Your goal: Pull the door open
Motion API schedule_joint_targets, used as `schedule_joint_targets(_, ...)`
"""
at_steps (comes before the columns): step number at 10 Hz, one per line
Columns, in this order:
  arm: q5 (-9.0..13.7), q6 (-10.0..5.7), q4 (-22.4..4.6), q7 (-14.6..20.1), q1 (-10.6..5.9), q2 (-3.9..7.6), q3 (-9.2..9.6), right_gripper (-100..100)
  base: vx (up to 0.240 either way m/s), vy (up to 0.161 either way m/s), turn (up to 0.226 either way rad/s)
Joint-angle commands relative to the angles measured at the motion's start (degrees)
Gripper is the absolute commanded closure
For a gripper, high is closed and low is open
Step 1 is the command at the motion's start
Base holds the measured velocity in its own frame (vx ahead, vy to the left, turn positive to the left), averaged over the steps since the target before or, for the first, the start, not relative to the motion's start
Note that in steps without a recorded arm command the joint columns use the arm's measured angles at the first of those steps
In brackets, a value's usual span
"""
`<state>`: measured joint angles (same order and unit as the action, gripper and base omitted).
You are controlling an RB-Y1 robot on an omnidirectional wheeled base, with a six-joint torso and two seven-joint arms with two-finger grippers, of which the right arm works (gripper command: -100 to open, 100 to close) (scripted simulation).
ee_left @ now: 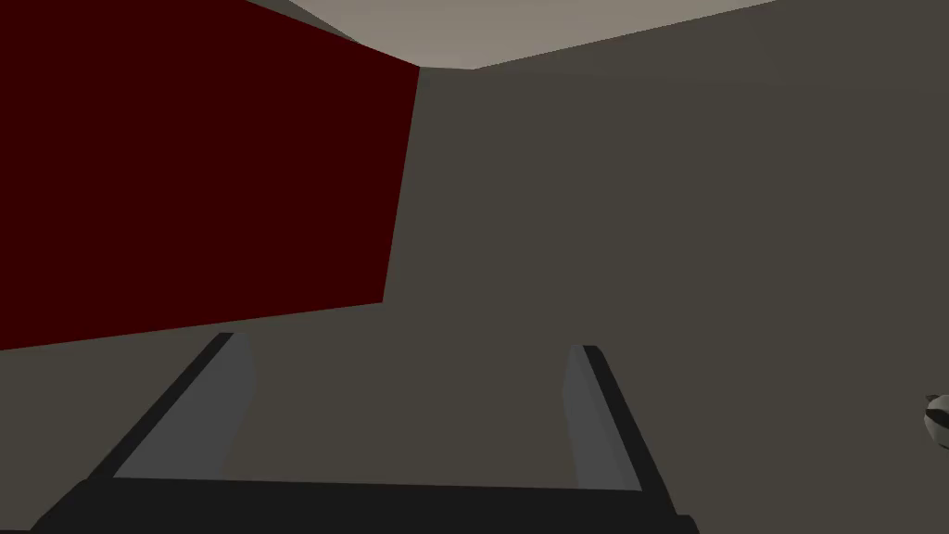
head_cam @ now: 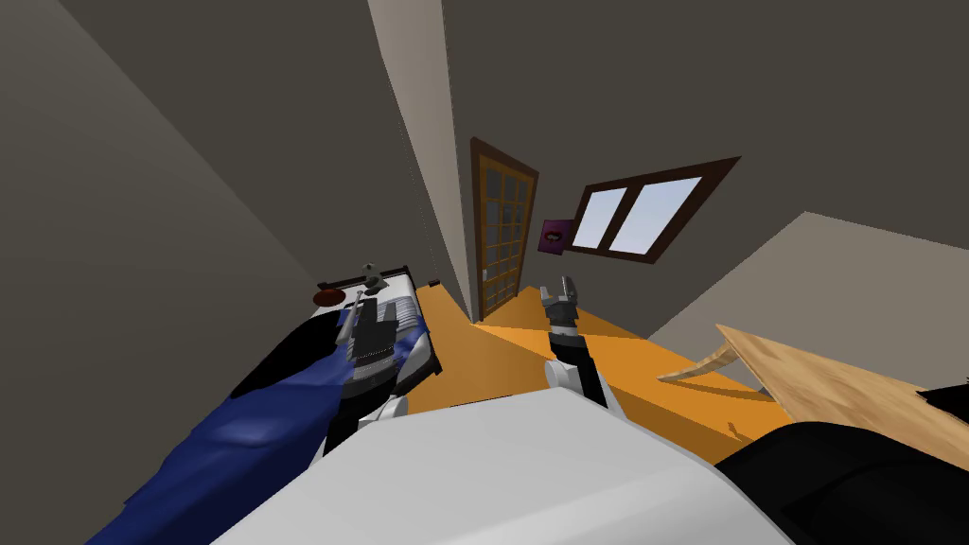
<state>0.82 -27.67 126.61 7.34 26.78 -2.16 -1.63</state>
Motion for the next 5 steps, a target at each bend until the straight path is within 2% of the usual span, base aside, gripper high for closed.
schedule_joint_targets(1, -0.39, -0.34, -0.99, -0.94, -0.22, 0.54, -0.07, -100, -0.068, -0.103, 0.044)
schedule_joint_targets(4, -1.42, -1.23, -3.60, -3.43, -0.82, 1.74, -0.27, -100, -0.089, -0.199, 0.063)
schedule_joint_targets(5, -1.83, -1.60, -4.67, -4.45, -1.06, 2.15, -0.34, -100, -0.020, -0.183, 0.053)
